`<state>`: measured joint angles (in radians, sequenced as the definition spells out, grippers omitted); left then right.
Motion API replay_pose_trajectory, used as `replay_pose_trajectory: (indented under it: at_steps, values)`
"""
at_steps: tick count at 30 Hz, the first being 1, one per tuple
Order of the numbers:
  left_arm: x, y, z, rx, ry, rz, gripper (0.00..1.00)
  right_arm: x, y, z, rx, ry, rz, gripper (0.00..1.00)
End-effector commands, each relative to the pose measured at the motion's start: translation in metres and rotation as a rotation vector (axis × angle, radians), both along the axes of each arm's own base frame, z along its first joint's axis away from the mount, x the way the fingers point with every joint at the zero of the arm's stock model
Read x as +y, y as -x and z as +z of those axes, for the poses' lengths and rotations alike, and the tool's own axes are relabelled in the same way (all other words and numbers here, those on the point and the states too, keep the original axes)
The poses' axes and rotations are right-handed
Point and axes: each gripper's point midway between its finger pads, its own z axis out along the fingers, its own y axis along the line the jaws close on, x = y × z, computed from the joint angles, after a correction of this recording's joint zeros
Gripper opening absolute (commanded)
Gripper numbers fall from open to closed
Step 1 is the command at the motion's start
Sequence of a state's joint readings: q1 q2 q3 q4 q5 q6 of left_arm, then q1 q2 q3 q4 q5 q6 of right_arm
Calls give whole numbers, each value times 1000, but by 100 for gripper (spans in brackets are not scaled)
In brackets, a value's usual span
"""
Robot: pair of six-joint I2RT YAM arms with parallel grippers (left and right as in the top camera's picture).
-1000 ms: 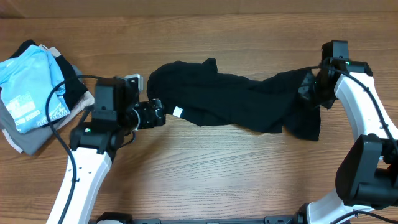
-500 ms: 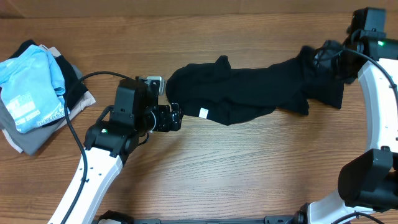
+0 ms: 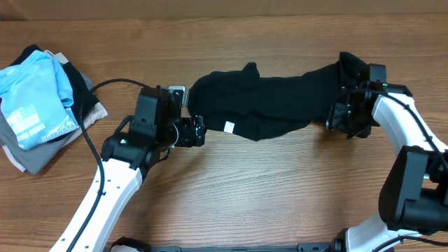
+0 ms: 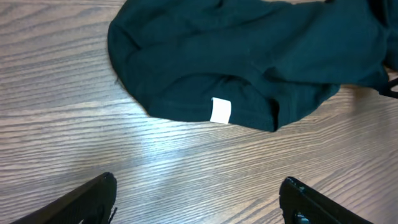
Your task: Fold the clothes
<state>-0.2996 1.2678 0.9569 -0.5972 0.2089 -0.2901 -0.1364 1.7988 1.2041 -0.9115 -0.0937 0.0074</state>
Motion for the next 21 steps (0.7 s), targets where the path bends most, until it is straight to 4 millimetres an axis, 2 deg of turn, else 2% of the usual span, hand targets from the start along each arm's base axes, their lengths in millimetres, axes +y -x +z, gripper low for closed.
replay_pose_trajectory:
  at_steps: [1, 4, 9, 14, 15, 16, 17, 18, 19, 20, 21]
  values:
    - [-2, -7, 5, -11, 2, 10, 86, 18, -1, -3, -34, -21, 160, 69]
    - [-2, -7, 4, -9, 1, 10, 87, 17, -7, -6, -63, 2, 185, 70]
    - [-2, -7, 4, -9, 1, 10, 87, -2, -10, -12, -71, 109, 165, 70]
    - [-2, -8, 5, -15, 3, 10, 87, -5, -19, -14, -113, 129, 149, 64]
    - [-2, -8, 5, -15, 3, 10, 87, -5, -19, -14, -116, 129, 149, 59]
    - [-2, -8, 5, -15, 3, 10, 87, -5, -20, -14, -117, 129, 150, 51]
    - [-2, -8, 5, -15, 3, 10, 87, -4, -20, -14, -117, 127, 150, 49]
    - [-2, -8, 5, -15, 3, 10, 87, -2, -19, -14, -118, 114, 153, 39]
    - [-2, -8, 5, -16, 3, 10, 87, 1, -19, -14, -120, 97, 155, 18]
    - [-2, -8, 5, -16, 3, 10, 87, 3, -19, -14, -120, 87, 158, 4]
    - [-2, -8, 5, -16, 3, 10, 87, 4, -18, -14, -116, 76, 159, 4]
